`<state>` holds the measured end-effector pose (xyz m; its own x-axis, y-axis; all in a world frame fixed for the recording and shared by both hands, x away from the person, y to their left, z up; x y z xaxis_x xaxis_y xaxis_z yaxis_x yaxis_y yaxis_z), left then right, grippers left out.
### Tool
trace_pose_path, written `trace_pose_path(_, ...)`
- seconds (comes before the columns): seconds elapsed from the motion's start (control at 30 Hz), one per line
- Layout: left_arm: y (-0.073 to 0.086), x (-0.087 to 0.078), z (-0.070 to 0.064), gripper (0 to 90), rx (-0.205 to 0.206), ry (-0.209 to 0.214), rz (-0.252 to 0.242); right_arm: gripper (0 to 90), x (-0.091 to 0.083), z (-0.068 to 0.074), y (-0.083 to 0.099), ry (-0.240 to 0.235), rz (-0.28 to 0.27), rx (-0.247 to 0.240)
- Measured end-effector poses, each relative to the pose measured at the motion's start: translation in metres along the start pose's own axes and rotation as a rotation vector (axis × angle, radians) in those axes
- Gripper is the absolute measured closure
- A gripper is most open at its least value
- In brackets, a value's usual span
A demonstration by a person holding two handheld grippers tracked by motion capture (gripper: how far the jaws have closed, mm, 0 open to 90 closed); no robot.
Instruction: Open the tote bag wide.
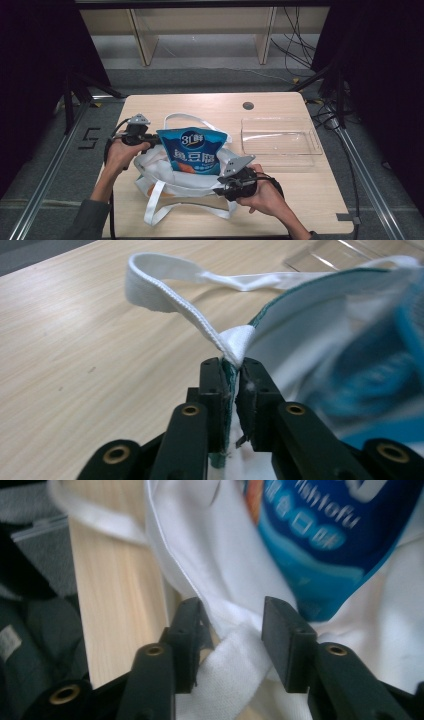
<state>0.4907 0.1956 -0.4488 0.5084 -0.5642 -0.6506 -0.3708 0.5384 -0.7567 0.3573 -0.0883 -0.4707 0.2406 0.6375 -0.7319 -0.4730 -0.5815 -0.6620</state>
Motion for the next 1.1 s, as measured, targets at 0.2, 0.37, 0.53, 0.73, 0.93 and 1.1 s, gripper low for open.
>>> trace_pose_path(0.2,0.007,0.030,0.023,82.9,-0.090,-0.013,0.114,78.2,0.007,0.001,0.012,-0.025,0.068,-0.036)
trace_pose_path(0.37,0.032,0.062,0.034,82.6,-0.171,0.019,0.179,79.6,0.028,0.003,0.031,-0.030,0.154,-0.019)
trace_pose_path(0.53,0.049,0.079,0.032,81.4,-0.221,0.023,0.186,79.8,0.040,0.003,0.038,-0.014,0.181,-0.029)
trace_pose_path(0.73,0.029,0.046,0.025,57.7,-0.149,-0.057,0.103,65.7,0.022,0.002,0.027,-0.046,0.110,0.037)
trace_pose_path(0.93,0.001,-0.007,0.001,50.0,-0.087,-0.070,-0.062,56.6,-0.039,-0.006,-0.011,0.026,-0.123,0.078)
trace_pose_path(1.1,0.009,-0.032,-0.035,63.6,0.024,-0.032,-0.057,60.6,-0.059,-0.038,-0.028,0.211,-0.211,0.102)
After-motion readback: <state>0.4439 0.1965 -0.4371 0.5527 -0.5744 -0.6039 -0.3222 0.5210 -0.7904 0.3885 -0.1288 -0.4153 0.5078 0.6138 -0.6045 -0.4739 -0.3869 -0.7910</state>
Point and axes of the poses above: each handheld gripper's, and its own axes: x roughly forward along the jaws, y roughly out of its underside, z roughly to its left, the point moved 5 cm from there along x, roughly forward along the jaws, and after that the axes turned 11 degrees about x, right-handed, at the moved point
